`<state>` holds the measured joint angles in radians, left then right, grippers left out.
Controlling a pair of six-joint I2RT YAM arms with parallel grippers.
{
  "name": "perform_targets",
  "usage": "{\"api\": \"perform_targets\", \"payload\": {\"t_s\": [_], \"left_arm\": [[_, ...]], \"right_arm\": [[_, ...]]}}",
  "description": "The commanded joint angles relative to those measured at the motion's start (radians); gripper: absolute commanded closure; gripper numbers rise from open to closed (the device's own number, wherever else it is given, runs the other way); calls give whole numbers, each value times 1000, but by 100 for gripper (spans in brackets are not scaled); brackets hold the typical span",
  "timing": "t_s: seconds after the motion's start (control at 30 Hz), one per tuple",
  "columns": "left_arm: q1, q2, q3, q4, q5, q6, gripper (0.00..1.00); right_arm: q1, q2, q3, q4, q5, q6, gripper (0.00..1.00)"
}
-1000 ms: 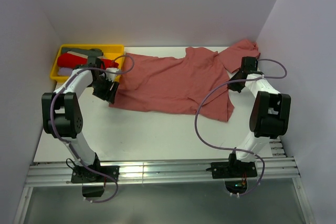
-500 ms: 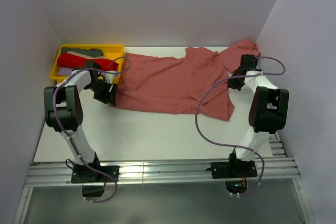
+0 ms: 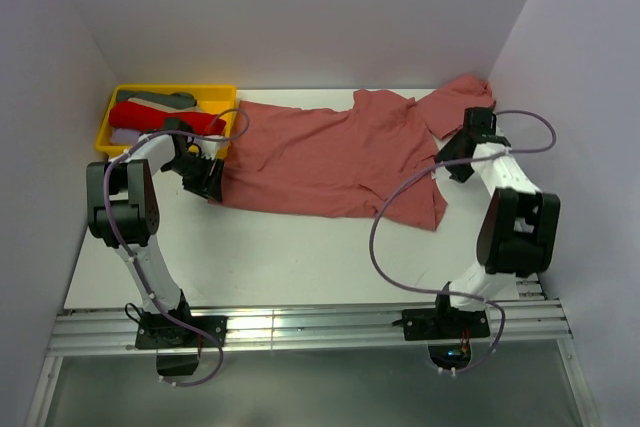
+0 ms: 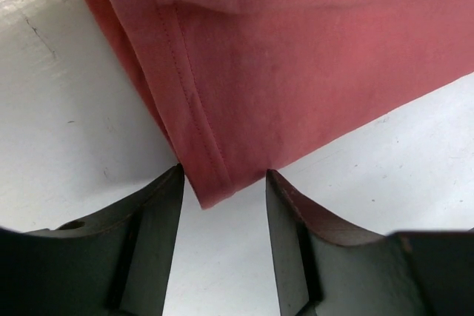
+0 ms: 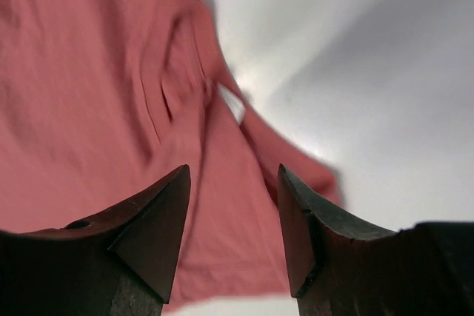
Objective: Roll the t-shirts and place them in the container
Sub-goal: Fold the tshirt
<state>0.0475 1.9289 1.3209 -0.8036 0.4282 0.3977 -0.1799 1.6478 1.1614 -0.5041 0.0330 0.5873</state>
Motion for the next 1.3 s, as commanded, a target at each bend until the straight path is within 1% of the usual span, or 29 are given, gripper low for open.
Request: {"api": "perform_targets", "payload": {"t_s": [0.0, 0.03, 0.07, 0.13, 0.17, 0.27, 0.37, 0.5, 0.77, 0.83, 0.9, 0.93, 0.97, 1.07, 1.13, 1.17, 1.23, 1.27], "left_arm": [[8, -13, 15, 21, 49, 3, 49], [8, -15, 12, 20, 50, 6, 51], [8, -11, 9, 21, 53, 10, 51], [9, -10, 8, 24, 58, 10, 55], [9, -7, 6, 26, 60, 9, 56], [11, -7, 5, 26, 61, 13, 60], [11, -8, 1, 27, 67, 15, 63], [11, -8, 0, 27, 76, 10, 66], [11, -2, 6, 26, 81, 6, 67], [12, -2, 5, 29, 80, 4, 67], [12, 4, 3, 30, 78, 4, 69], [11, 8, 0, 32, 75, 3, 70], [11, 8, -3, 32, 73, 4, 70], [11, 13, -11, 38, 72, 3, 75], [11, 13, -14, 40, 70, 0, 83], [11, 13, -14, 38, 69, 0, 88], [11, 5, -18, 32, 70, 3, 94], [11, 1, -20, 29, 67, 6, 100]], "right_arm": [[-7, -217, -106, -74, 33, 26, 42], [-7, -252, -136, -85, 38, 31, 42], [-6, -288, -204, -93, 44, 49, 42], [-4, -388, -273, -82, 10, 57, 42], [-1, -414, -322, -88, 10, 69, 42], [17, -483, -402, -94, 15, 88, 42], [31, -499, -451, -93, 16, 100, 43], [33, -497, -515, -32, -16, 124, 43], [39, -445, -603, 71, -27, 175, 45], [39, -437, -608, 91, -21, 190, 50], [39, -430, -605, 98, -10, 197, 56], [39, -430, -600, 98, 2, 203, 61], [39, -428, -597, 95, 11, 204, 74], [39, -428, -574, 73, 48, 197, 93], [39, -434, -550, 36, 86, 186, 97], [39, -439, -540, 23, 99, 183, 100], [39, -462, -513, -30, 140, 169, 100], [39, -471, -502, -49, 151, 161, 100]]}}
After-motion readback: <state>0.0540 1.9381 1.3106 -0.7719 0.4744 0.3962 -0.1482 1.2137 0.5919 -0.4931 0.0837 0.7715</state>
